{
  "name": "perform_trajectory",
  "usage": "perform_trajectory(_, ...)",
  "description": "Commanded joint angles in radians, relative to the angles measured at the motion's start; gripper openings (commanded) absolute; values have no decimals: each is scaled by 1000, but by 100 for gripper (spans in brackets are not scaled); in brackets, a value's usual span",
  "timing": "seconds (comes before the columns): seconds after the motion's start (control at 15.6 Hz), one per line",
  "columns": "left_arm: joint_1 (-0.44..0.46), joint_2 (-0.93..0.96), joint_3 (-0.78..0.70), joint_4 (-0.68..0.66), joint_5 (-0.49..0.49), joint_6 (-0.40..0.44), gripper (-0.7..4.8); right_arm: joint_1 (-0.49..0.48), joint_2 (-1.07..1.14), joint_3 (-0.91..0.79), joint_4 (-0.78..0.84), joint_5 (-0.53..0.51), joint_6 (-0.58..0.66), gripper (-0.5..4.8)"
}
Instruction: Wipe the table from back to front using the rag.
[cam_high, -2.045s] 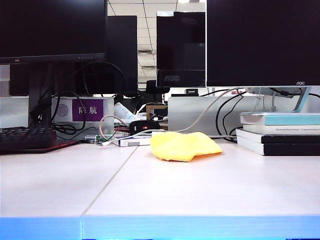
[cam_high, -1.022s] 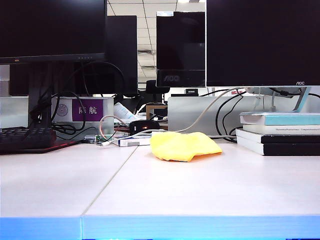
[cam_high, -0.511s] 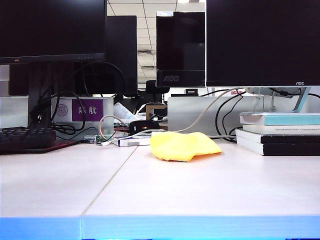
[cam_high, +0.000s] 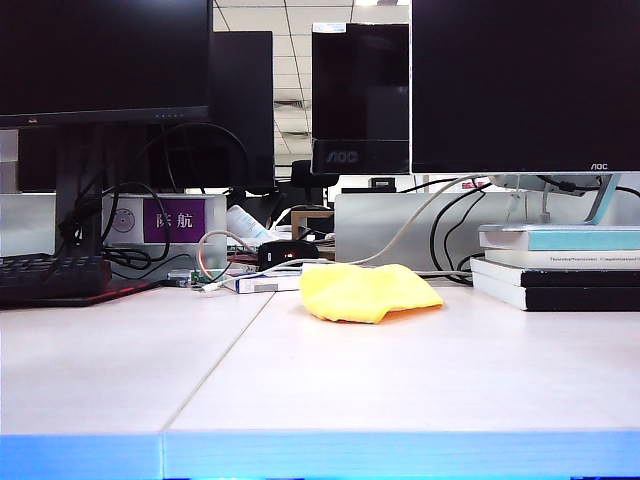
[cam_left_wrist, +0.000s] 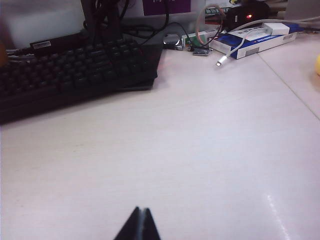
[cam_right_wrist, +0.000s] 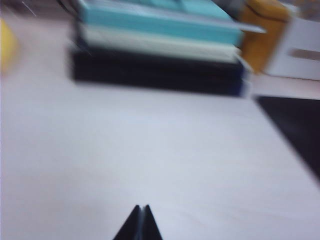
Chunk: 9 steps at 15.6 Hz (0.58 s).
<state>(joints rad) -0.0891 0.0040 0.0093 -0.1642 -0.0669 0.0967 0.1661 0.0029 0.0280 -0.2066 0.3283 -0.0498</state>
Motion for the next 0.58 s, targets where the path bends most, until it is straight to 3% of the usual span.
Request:
perform_trajectory(0.06, 3, -3, -2, -14, 1, -3, 3, -1, -1, -25, 58, -85, 167, 9)
perform_trajectory(0.26, 3, -3, -2, -14, 2, -3, 3, -15, -1, -27, 58, -91, 182, 9)
perform_trajectory(0.58, 3, -3, -2, -14, 2, -3, 3, -76, -1, -27, 47, -214, 174, 9)
